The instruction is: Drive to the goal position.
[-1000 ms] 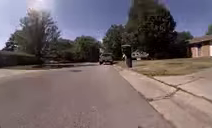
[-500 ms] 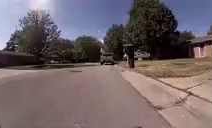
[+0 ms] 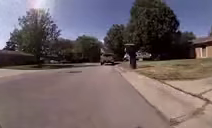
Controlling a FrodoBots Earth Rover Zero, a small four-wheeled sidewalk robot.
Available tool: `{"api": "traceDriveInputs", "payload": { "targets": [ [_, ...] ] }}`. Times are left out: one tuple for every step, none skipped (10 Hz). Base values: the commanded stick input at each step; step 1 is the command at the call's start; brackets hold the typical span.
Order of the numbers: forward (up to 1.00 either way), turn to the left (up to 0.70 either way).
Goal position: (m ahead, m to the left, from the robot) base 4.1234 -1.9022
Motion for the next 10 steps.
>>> {"api": "traceDriveInputs", "payload": {
  "targets": [
    [0.7,0.0],
    [0.7,0.0],
    [0.7,0.0],
    [0.7,0.0],
    [0.7,0.0],
    [0.7,0.0],
    [0.7,0.0],
    [0.7,0.0],
    [0.7,0.0],
    [0.7,0.0]
  ]
}}
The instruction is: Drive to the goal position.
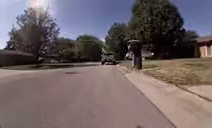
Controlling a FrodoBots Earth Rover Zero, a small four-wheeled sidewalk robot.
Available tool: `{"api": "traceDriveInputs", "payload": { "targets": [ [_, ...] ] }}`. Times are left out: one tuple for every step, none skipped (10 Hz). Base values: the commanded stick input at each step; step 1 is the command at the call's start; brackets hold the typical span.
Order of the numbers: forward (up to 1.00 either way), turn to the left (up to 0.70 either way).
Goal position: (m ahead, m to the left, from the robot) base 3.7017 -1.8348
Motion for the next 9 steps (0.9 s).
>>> {"api": "traceDriveInputs", "payload": {
  "targets": [
    [0.7,0.0],
    [0.7,0.0],
    [0.7,0.16],
    [0.7,0.24],
    [0.7,0.31],
    [0.7,0.35],
    [0.7,0.35],
    [0.7,0.35],
    [0.7,0.31]
  ]
}}
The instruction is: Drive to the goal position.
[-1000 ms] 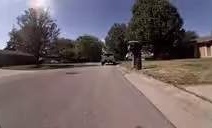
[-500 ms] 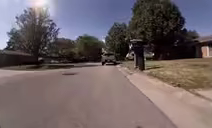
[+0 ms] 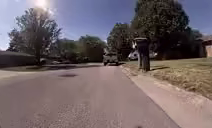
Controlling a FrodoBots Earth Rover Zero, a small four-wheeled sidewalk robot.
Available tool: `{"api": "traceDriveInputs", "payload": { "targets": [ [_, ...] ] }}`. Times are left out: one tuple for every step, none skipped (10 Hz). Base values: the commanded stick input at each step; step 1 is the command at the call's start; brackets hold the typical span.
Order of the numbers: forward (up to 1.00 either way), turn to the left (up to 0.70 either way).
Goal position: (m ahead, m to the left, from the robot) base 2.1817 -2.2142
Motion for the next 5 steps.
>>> {"api": "traceDriveInputs", "payload": {
  "targets": [
    [0.7,0.27],
    [0.7,0.23],
    [0.7,0.18],
    [0.7,0.14],
    [0.7,0.1]
  ]
}}
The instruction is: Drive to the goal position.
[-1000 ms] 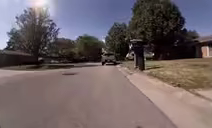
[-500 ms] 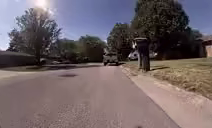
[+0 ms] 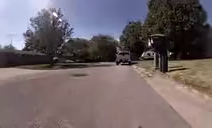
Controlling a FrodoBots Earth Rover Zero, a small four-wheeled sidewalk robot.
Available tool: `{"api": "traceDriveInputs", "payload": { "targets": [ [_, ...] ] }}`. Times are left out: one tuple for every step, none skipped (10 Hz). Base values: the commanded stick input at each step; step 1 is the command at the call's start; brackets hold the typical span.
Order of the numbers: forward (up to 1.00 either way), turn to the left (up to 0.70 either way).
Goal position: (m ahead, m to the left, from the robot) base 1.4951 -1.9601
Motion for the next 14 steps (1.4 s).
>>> {"api": "traceDriveInputs", "payload": {
  "targets": [
    [0.7,0.06],
    [0.7,0.02],
    [0.7,0.0],
    [0.7,0.0],
    [0.7,0.0],
    [0.7,0.0],
    [0.7,0.0],
    [0.7,0.0],
    [0.7,0.0],
    [0.7,0.0],
    [0.7,0.0],
    [0.7,0.0],
    [0.7,0.0],
    [0.7,0.0]
  ]
}}
